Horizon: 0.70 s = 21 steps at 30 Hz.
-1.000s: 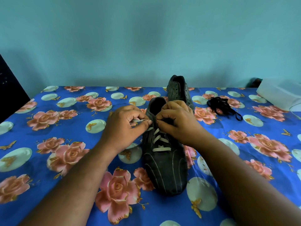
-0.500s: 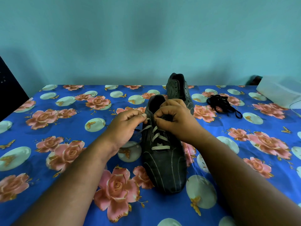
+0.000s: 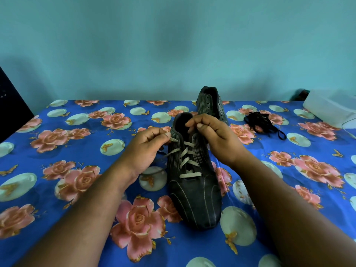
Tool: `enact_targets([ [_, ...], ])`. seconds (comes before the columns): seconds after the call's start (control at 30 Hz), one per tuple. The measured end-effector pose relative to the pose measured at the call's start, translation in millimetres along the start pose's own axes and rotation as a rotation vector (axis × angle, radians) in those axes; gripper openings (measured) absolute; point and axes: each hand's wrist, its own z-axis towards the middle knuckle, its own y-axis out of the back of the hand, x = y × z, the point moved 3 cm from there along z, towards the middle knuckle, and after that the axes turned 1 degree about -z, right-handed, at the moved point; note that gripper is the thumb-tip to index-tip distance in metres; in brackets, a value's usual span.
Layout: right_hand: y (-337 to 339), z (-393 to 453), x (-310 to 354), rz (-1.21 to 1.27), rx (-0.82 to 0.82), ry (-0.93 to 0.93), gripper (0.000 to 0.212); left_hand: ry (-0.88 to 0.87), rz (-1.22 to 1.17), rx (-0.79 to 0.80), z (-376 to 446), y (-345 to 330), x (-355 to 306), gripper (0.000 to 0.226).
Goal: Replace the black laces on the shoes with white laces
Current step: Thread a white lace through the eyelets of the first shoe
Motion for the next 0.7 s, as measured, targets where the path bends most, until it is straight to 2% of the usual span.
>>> enact_targets([
  [0.17,2.7,-0.1,-2.9,-0.08,-0.025,0.032,0.026,-0.025,0.205,0.15,0.3,19.7,3.1,0.014],
  [0.23,4.7,-0.2,-6.8,-0.096,-0.023,0.023,0.025,-0.034,0.265,0.156,0.0,28.2,3.7,0.013],
  [0.4,7.8,-0.1,-11.4,-0.07,-0.016,0.016,0.024,-0.201,0.917,-0.004,4.0,35.2,6.7,0.011],
  [0.53,8.5,-0.1,-13.6,-0.063,-0.01,0.026,0.022,-0.171,1.04,-0.18,7.5,47.3,9.7,0.02],
  [0.7,10.6,-0.2,-15.6,-0.041,0.002,0.002,0.022,0.082,1.189,-0.288,11.3,72.8,28.9,0.019],
])
